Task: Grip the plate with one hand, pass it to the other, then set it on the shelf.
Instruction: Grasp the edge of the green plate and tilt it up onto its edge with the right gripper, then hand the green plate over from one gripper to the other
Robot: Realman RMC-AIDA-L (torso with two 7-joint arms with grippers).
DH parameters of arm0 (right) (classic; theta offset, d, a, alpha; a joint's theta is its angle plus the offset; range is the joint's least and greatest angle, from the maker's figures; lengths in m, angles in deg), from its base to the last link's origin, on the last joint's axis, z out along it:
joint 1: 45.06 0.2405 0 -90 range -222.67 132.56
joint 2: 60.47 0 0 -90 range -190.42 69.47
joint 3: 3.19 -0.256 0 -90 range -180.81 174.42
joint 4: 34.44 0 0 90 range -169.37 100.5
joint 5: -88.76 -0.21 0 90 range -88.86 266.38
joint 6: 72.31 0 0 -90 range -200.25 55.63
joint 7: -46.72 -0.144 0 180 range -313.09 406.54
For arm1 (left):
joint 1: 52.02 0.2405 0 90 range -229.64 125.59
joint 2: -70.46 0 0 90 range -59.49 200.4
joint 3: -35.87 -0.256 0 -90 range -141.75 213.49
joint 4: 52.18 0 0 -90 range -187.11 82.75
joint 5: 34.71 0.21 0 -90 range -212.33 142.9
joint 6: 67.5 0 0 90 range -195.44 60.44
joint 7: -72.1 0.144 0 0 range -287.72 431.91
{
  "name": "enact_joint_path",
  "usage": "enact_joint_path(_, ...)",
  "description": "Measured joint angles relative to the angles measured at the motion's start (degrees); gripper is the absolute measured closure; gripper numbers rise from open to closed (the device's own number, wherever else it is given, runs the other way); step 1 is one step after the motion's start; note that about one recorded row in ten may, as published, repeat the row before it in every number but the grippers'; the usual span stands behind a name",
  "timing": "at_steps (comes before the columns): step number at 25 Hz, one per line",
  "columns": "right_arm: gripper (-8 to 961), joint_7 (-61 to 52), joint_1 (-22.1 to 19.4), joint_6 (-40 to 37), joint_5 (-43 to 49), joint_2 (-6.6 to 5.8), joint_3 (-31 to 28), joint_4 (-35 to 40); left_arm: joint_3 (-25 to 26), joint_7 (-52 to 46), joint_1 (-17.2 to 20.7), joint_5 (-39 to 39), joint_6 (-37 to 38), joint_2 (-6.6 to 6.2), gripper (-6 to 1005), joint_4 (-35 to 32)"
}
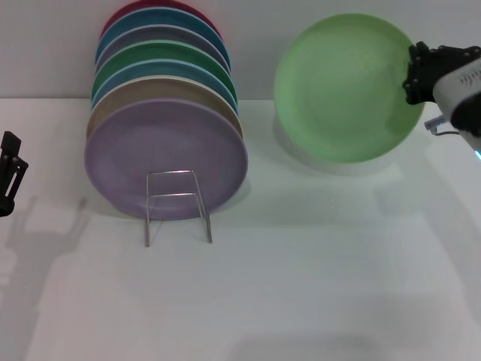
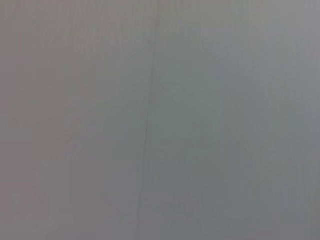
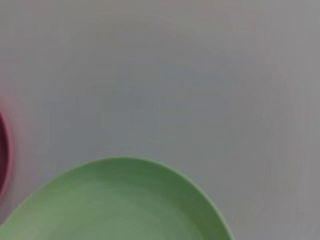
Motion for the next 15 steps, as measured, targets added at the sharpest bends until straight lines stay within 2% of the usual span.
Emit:
enact_joint_path(1,937,0.0,-0.3,-3.5,-0.1,-0.01,0.8,1.5,0.0,0.0,0.1,0.0,0.1,-0.03,214,0.1)
enact_joint_path(2,937,-0.3,-0.7,-10.1,-0.4,-0.01,2.1,4.8,0.0,0.0,0.2,0.0,0.2,0.01,214,0.2)
enact_joint_path(3,937,-0.3,-0.7,-10.1,-0.4,-0.01,2.1,4.8,0.0,0.0,0.2,0.0,0.2,0.01,214,0.2)
enact_joint_path(4,936,-1.4,-0.6,-16.9,-0.6,0.01,3.6,8.6,0.0,0.0,0.3,0.0,0.4,0.07,215,0.4)
enact_joint_path(5,936,-1.4,-0.6,-16.9,-0.6,0.01,3.6,8.6,0.0,0.0,0.3,0.0,0.4,0.07,215,0.4)
enact_joint_path(6,936,-2.4,-0.4,-20.3,-0.6,0.01,4.4,10.8,0.0,0.0,0.3,0.0,0.4,0.07,215,0.4)
enact_joint_path(7,936,-5.0,0.3,-27.8,-0.7,0.03,6.0,15.5,0.0,0.0,0.5,0.0,0.7,0.13,216,0.5)
enact_joint_path(8,936,-5.0,0.3,-27.8,-0.7,0.03,6.0,15.5,0.0,0.0,0.5,0.0,0.7,0.13,216,0.5)
enact_joint_path(9,935,-7.7,0.9,-33.2,-0.7,0.04,7.3,19.4,-0.7,-1.0,1.0,0.0,1.8,0.23,216,0.6)
enact_joint_path(10,935,-7.7,0.9,-33.2,-0.7,0.04,7.3,19.4,-0.7,-1.0,1.0,0.0,1.8,0.23,217,0.6)
enact_joint_path(12,935,-11.8,1.6,-40.9,-0.8,0.12,8.9,25.3,-1.8,-2.3,1.3,0.0,2.7,0.23,217,0.6)
enact_joint_path(13,934,-11.8,1.6,-40.9,-0.8,0.12,8.9,25.3,-1.8,-2.3,1.3,0.0,2.7,0.23,218,0.6)
enact_joint_path(14,934,-13.9,1.8,-46.1,-1.9,0.20,10.4,28.6,-2.5,-3.0,1.6,0.0,3.4,0.23,218,0.6)
enact_joint_path(15,934,-14.5,1.8,-48.2,-2.7,0.23,11.3,29.9,-4.5,-4.3,2.4,0.0,5.4,0.20,218,0.6)
